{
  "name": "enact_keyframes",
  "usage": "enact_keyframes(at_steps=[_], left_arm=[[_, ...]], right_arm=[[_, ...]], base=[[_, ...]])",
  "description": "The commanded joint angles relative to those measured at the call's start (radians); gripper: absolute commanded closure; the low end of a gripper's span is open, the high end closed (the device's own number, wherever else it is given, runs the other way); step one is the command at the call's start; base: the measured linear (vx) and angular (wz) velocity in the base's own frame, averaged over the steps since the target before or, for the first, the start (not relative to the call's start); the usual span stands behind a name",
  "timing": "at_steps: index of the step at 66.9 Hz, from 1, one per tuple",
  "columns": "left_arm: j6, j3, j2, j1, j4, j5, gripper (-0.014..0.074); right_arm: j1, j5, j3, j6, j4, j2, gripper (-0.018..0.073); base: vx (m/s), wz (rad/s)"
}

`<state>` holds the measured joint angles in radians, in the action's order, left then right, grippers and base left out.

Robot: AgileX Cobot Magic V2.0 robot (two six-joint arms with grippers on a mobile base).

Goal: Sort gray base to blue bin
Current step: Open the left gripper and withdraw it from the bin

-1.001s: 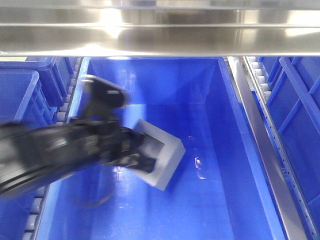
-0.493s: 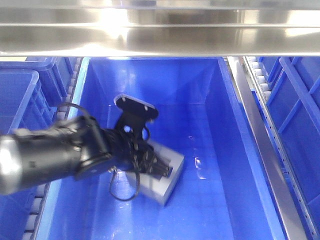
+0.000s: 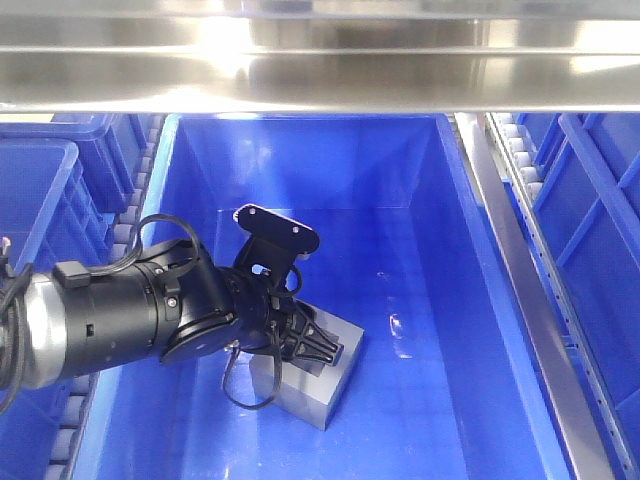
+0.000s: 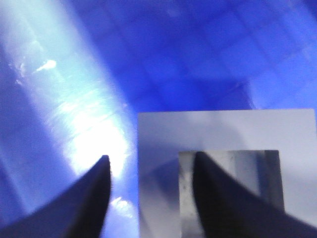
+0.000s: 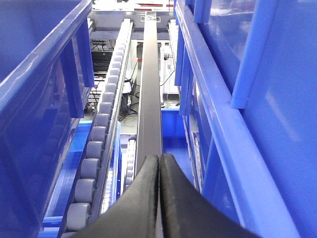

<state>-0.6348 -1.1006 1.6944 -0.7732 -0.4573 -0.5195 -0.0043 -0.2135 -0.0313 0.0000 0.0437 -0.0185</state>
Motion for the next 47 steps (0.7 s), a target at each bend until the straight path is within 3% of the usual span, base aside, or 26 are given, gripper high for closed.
enact_keyframes(at_steps=[1, 10, 18, 31, 47], left_arm=[[0.006, -0.035, -0.088, -0.007, -0.010, 0.003, 0.0199], [0.108, -0.011, -0.170, -0.017, -0.010, -0.010, 0.0201], [0.166, 0.068, -0.278, -0.029, -0.012, 0.045, 0.0201], [0.167, 0.213, -0.466, -0.029, -0.019, 0.119, 0.0201], [0.167, 0.350, -0.727, -0.029, -0.018, 0.120, 0.0201]], right_arm=[[-0.001, 0.087, -0.006, -0.012, 0.009, -0.007, 0.0564], [-0.001, 0.087, -0.006, -0.012, 0.009, -0.007, 0.0564], [-0.001, 0.087, -0.006, -0.012, 0.009, -0.007, 0.0564], [-0.001, 0.087, -0.006, -0.012, 0.009, -0.007, 0.0564], [-0.001, 0.087, -0.006, -0.012, 0.009, -0.007, 0.0564]], base=[[0.00, 0.00], [0.00, 0.00], [0.00, 0.00], [0.00, 0.00], [0.00, 0.00]])
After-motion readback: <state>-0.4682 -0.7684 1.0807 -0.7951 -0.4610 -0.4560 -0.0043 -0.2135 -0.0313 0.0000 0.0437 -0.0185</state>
